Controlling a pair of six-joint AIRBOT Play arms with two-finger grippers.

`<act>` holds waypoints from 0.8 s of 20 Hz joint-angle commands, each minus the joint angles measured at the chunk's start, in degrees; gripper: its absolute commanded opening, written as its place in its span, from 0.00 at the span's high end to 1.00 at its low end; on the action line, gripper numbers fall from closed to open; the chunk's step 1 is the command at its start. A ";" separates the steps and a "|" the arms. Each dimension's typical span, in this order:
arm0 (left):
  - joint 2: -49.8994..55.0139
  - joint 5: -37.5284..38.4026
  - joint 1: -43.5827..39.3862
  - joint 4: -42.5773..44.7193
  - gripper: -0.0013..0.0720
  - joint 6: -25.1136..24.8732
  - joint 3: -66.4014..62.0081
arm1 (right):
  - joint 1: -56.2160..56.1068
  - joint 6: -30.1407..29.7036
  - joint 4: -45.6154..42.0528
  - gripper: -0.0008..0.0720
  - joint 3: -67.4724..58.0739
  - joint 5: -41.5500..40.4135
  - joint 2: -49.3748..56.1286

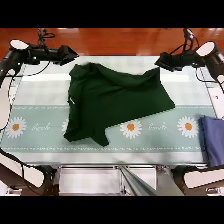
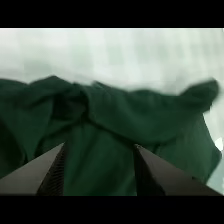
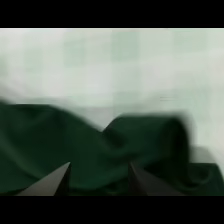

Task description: Fold the shirts.

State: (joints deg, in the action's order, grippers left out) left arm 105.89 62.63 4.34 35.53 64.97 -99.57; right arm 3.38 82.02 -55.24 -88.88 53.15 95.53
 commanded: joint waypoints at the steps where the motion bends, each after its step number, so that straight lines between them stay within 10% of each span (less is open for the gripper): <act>1: -1.20 12.00 2.36 14.93 0.29 11.50 -2.62 | 4.74 -1.33 3.82 0.41 -4.35 9.46 1.01; 5: -12.44 26.47 9.38 23.98 0.29 14.34 9.94 | 14.99 -1.07 -0.11 0.41 1.01 27.47 -4.94; 11: -49.79 11.61 20.41 24.06 0.29 11.96 65.53 | 17.22 -9.46 11.93 0.41 42.73 10.19 -23.93; 16: -59.80 9.99 27.19 16.33 0.29 14.91 81.18 | 17.22 -15.17 17.29 0.41 50.80 11.43 -28.61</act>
State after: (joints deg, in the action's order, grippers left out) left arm 51.83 74.52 28.53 56.77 79.85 -27.99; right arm 20.38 70.52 -41.71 -43.57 64.69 69.89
